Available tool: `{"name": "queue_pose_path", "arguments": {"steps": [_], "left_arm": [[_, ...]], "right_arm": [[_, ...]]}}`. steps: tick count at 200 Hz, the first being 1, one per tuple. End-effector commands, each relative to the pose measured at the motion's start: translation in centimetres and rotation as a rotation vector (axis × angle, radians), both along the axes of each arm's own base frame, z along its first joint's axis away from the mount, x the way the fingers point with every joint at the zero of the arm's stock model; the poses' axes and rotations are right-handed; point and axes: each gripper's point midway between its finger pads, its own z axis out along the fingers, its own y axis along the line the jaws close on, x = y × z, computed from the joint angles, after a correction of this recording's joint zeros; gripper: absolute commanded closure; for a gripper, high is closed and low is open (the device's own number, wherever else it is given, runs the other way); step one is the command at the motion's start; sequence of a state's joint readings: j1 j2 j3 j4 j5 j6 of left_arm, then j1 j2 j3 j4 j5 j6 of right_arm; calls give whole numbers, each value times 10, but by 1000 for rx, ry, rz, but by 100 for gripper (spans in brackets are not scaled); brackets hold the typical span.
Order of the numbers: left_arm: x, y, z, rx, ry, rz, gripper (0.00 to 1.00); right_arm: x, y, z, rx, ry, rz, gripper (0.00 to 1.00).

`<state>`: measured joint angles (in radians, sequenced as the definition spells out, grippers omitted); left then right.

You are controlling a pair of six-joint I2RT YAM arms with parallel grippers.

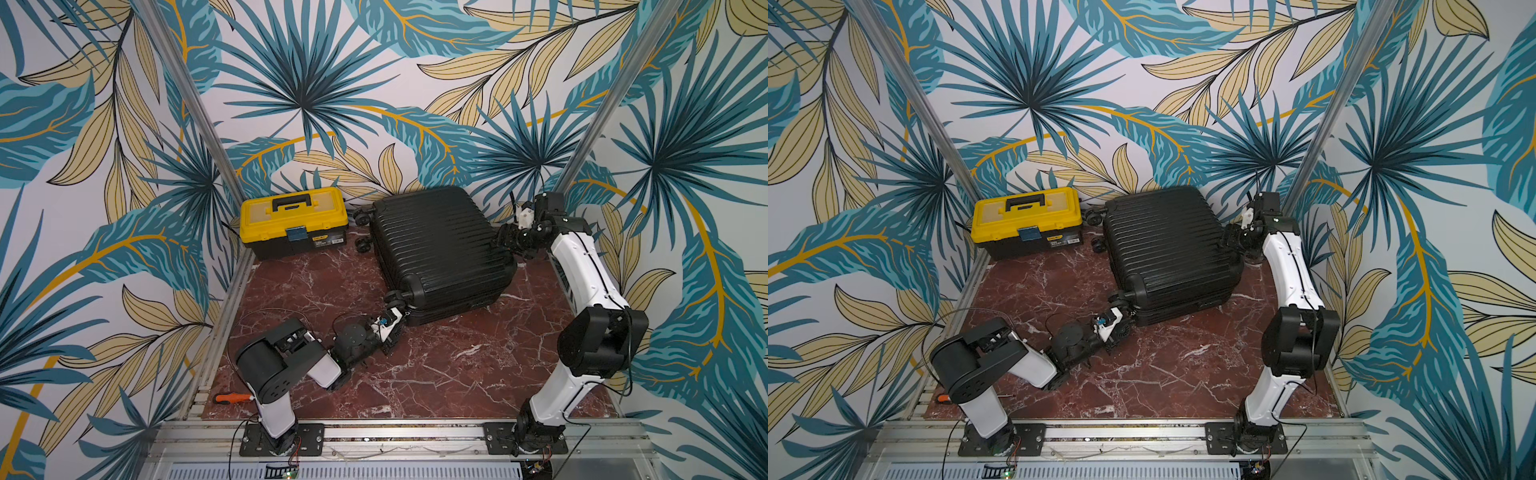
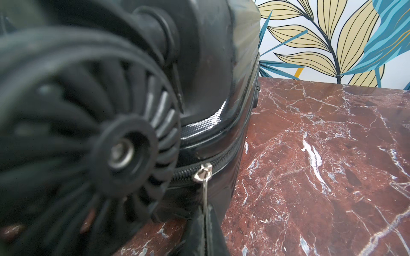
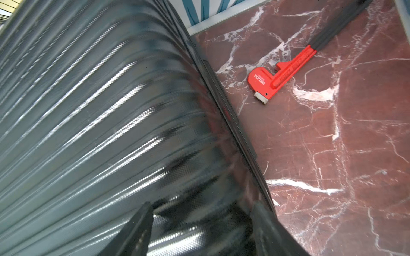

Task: Open the suitcase zippers
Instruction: Unzip the zipper on the suitcase.

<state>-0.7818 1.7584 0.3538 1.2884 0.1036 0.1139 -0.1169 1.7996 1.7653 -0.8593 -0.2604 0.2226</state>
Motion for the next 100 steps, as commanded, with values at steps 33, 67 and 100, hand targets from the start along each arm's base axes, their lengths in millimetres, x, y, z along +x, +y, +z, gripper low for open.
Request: {"name": "queue_pose_path", "arguments": {"steps": [33, 67, 100], "left_arm": [[1, 10, 16, -65, 14, 27, 100], [9, 19, 28, -98, 7, 66, 100], [-6, 11, 30, -106, 11, -10, 100]], "right_arm": [[-60, 33, -95, 154, 276, 29, 44], [-96, 61, -99, 189, 267, 40, 48], [-137, 83, -102, 165, 280, 35, 50]]}}
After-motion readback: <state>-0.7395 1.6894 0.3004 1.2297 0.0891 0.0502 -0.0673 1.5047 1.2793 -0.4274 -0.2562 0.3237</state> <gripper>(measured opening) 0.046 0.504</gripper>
